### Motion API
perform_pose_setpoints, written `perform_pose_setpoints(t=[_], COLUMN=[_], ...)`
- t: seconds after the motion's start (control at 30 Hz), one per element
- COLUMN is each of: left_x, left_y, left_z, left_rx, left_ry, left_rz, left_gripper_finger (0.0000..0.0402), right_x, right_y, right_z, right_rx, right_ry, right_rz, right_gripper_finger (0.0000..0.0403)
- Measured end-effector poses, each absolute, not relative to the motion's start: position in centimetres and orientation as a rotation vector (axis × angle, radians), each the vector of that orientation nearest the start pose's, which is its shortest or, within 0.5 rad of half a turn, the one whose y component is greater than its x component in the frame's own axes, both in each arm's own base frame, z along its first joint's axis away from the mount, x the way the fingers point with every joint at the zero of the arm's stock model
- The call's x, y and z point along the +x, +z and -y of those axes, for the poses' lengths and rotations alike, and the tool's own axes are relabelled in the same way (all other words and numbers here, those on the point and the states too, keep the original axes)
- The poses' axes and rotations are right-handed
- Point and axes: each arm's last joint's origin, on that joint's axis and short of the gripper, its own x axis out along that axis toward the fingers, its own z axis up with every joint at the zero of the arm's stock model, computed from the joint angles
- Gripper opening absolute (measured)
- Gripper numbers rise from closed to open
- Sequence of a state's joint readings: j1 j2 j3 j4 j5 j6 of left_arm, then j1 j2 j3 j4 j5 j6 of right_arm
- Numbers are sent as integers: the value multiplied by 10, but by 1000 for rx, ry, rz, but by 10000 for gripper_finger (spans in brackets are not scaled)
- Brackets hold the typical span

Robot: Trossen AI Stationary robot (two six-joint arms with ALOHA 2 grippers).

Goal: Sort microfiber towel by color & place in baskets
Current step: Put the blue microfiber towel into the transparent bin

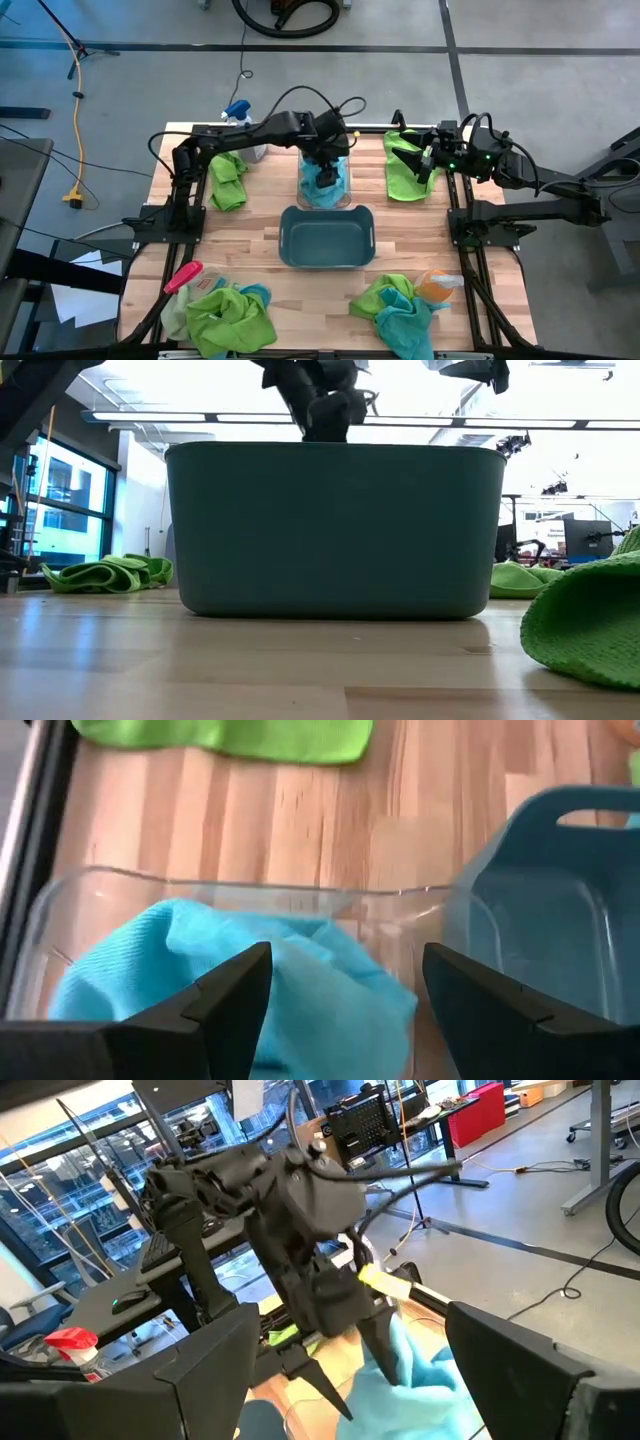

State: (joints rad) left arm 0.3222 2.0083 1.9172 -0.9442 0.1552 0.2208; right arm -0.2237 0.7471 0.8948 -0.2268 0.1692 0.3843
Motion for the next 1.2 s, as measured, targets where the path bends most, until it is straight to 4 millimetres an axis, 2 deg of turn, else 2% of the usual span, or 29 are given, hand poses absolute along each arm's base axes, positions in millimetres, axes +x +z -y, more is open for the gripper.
perform_pose_setpoints(t=[0.2, 0.37, 0.57, 0.83, 1.2], left_x=[411, 417, 429, 442, 444], left_y=[297, 278, 258, 263, 268], left_z=[-132, -132, -122, -118, -119], left_rx=[-236, -356, -480, -618, -661], left_ry=[-62, -40, -93, -187, -180], left_rz=[-951, -902, -796, -611, -575], left_gripper_finger=[248, 248, 248, 248, 248], right_x=[151, 151, 151, 151, 151], right_y=[371, 371, 371, 371, 370], right_z=[39, 39, 39, 39, 38], right_rx=[381, 373, 373, 375, 403], right_ry=[-403, -404, -404, -404, -366], right_rz=[-4, -5, -5, -5, -17], right_gripper_finger=[316, 316, 316, 316, 316])
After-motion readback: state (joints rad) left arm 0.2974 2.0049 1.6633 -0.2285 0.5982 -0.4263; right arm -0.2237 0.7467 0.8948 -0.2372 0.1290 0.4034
